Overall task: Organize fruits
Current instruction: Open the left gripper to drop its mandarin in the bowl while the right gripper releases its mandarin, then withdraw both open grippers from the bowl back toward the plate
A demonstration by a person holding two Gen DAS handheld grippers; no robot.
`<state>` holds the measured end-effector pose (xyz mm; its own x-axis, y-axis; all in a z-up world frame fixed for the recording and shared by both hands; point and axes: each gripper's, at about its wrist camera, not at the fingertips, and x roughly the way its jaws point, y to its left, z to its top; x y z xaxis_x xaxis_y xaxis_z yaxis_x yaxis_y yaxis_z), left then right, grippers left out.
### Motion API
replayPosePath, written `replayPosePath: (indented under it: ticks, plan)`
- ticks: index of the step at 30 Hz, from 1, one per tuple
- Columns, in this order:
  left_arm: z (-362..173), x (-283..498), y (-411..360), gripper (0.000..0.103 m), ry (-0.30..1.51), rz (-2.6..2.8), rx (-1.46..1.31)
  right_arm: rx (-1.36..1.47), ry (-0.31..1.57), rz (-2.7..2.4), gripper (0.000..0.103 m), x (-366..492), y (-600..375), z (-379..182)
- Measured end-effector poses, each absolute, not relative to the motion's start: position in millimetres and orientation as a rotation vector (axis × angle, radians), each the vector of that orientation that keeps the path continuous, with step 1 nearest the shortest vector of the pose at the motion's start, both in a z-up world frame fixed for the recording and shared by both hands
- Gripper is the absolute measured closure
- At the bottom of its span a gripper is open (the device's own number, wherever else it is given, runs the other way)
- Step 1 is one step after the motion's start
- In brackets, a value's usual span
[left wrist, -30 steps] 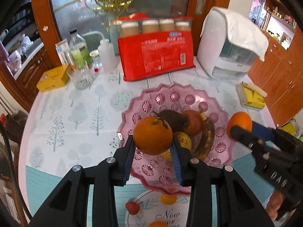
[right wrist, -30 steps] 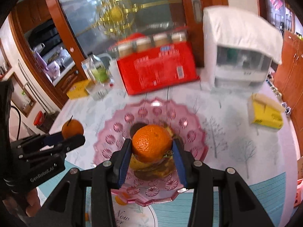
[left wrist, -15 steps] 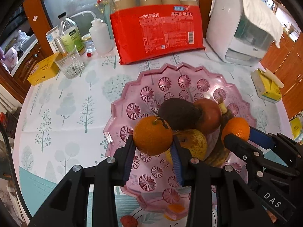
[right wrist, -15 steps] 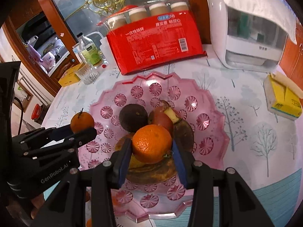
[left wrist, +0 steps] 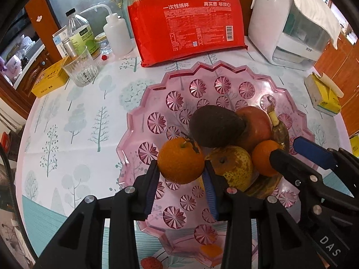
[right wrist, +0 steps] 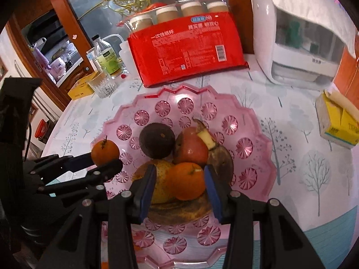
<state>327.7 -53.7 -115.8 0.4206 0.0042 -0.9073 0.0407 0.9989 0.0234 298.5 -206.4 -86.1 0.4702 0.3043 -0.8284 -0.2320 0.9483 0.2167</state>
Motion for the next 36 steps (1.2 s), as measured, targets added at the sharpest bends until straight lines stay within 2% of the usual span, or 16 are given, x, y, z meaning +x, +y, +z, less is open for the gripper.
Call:
replayPosePath:
  ticks: [6, 8, 36]
  plan:
    - [-108.8, 322.0, -50.9, 0.027, 1.095, 0.019, 0.061, 0.081, 1.014, 0.324, 0.058, 294.5, -207.2, -84.2]
    - [-106.1, 320.1, -48.6, 0.022, 1.088, 0.024, 0.051, 0.093, 1.013, 0.322, 0.058, 294.1, -210.0, -83.8]
    - [-67.4, 263.3, -47.2, 0.02, 1.038, 0.036, 0.056, 0.13, 0.973, 0.31, 0.058, 254.5, -217.5, -61.3]
